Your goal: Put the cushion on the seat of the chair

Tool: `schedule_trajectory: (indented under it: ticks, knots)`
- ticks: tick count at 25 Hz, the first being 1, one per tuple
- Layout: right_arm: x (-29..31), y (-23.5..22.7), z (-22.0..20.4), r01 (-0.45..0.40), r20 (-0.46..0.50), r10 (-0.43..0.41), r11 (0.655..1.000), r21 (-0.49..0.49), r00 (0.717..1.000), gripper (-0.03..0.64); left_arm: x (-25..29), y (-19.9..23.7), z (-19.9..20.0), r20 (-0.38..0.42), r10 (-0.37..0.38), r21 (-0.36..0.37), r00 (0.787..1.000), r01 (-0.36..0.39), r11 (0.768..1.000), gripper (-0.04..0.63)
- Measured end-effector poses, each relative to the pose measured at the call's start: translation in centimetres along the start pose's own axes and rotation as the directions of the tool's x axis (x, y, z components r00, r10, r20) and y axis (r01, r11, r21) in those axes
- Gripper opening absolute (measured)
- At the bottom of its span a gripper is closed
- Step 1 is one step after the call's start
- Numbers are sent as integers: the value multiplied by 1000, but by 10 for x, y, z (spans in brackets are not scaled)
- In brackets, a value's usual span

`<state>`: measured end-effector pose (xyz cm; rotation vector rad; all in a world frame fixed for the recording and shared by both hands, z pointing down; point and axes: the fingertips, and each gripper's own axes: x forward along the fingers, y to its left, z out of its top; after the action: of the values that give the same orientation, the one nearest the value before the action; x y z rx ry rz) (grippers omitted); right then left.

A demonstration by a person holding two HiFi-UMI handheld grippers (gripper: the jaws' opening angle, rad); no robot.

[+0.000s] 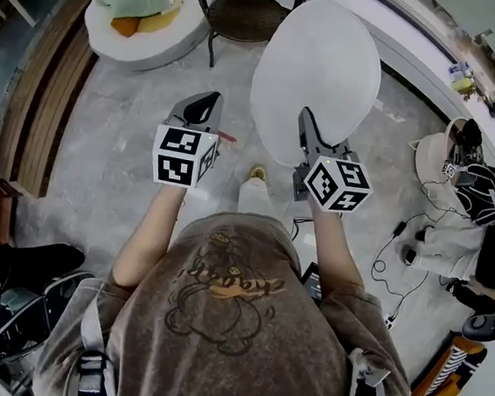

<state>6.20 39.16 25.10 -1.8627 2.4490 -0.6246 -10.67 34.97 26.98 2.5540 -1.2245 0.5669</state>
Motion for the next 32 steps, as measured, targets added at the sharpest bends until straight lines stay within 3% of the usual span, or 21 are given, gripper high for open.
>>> schedule_trajectory:
  ticks: [21, 32]
  knots:
    - [81, -106, 58, -103, -22, 103, 995, 8, 994, 66, 127, -7, 62, 0, 81, -29, 997, -81, 996, 6]
    - [107, -118, 64, -169, -51, 169, 986, 10, 984, 66, 144, 1, 71, -10, 127, -35, 992, -128, 991, 6]
